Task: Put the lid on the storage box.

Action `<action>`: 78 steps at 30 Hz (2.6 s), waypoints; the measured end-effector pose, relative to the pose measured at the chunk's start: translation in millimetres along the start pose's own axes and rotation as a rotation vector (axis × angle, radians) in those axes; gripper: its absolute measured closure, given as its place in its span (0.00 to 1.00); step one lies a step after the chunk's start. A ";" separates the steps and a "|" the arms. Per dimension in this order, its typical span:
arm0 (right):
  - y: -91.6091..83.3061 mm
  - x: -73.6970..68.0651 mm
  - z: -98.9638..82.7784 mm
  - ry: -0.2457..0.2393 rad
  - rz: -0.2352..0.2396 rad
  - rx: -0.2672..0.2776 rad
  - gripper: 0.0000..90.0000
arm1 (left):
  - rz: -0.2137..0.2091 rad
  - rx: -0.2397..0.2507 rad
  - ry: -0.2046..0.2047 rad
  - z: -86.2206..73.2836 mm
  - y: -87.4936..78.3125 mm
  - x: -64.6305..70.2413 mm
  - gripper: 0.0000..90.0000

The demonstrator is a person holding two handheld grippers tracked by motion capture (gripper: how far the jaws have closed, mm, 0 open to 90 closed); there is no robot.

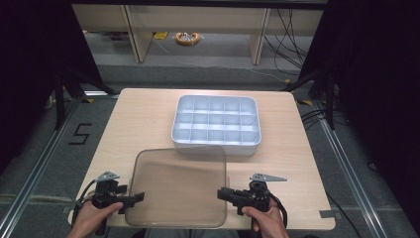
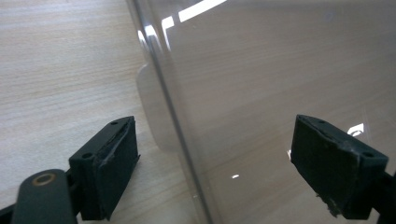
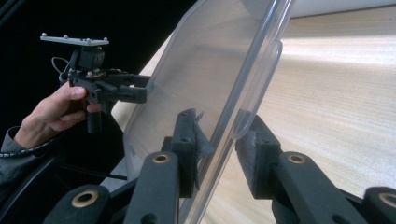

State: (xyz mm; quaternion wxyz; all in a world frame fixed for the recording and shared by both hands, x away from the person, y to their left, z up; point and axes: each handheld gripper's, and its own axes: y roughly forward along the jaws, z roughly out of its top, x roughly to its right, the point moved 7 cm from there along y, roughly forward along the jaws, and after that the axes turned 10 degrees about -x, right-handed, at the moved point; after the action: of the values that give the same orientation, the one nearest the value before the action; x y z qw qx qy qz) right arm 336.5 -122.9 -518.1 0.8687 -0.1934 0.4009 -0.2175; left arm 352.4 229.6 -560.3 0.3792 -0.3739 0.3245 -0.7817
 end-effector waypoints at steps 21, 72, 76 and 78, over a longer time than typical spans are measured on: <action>-9.7 10.7 6.5 0.014 -0.251 -0.096 0.69 | -0.085 0.157 -0.096 10.0 -15.0 12.0 0.60; -98.5 60.0 161.7 0.125 -0.442 0.099 0.63 | -0.075 0.222 -0.047 206.1 -15.0 61.0 0.74; -96.8 68.5 171.0 0.117 -0.456 0.093 0.63 | -0.077 0.214 -0.073 218.5 -9.9 56.7 0.73; -94.0 70.0 174.3 0.165 -0.453 0.092 0.63 | -0.068 0.215 -0.083 224.3 -7.5 54.4 0.72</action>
State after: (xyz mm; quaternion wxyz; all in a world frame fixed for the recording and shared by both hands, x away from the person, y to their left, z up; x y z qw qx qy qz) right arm 492.4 -210.1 -407.8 0.7701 -0.2200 0.4065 -0.4398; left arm 512.6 137.7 -421.6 0.4035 -0.3741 0.2100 -0.8082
